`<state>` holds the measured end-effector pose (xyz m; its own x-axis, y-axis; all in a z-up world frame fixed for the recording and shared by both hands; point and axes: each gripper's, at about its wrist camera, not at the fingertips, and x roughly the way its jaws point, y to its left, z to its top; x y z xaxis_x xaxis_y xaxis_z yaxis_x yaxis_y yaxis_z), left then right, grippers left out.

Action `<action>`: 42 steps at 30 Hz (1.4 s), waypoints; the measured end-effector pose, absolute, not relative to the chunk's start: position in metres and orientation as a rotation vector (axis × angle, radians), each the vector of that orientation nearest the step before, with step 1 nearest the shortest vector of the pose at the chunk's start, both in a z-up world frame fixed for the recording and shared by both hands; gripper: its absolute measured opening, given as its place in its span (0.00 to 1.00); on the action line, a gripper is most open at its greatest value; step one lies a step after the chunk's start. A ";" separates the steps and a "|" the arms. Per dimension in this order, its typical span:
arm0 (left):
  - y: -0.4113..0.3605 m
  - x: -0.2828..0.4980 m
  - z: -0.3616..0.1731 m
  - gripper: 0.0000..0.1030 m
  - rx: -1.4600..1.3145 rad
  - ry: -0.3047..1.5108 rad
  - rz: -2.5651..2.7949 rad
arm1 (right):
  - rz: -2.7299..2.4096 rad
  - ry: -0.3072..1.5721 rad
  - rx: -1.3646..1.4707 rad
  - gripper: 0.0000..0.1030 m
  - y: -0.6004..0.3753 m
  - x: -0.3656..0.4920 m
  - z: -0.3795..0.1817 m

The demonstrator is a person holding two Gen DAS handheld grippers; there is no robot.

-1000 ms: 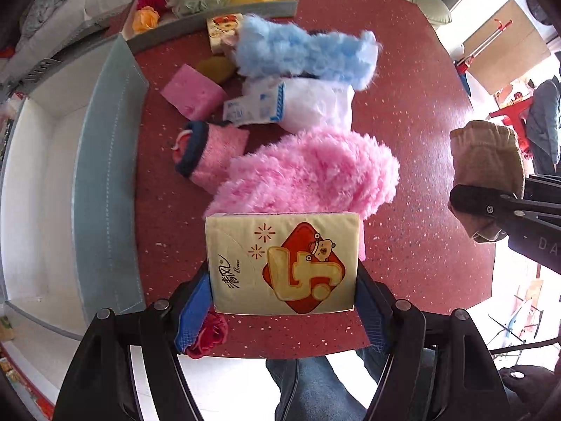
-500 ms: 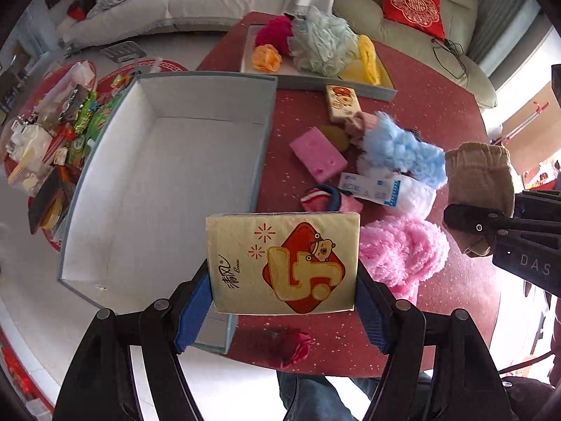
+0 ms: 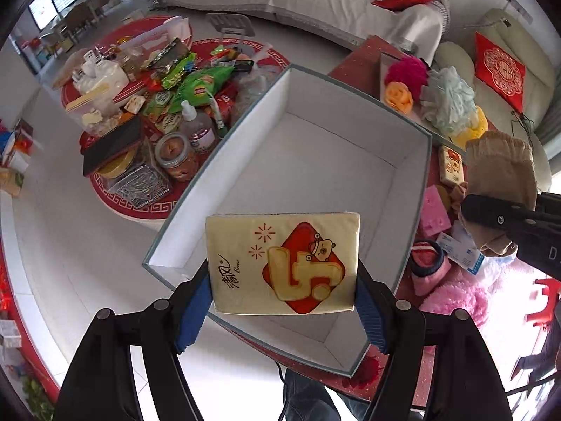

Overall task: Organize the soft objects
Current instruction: 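Carry both items over the white box and open both tools to drop them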

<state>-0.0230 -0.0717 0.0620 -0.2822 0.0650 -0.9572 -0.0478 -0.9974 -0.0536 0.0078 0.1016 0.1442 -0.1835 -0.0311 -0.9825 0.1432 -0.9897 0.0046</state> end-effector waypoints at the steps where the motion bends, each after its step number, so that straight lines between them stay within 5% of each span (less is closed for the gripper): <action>1: -0.076 -0.026 0.061 0.72 -1.846 -0.034 2.468 | -2.320 0.148 1.924 0.23 0.095 0.003 0.142; 42: -0.069 -0.060 0.009 0.73 -1.959 0.003 2.425 | -2.157 0.185 2.061 0.26 0.047 -0.048 0.072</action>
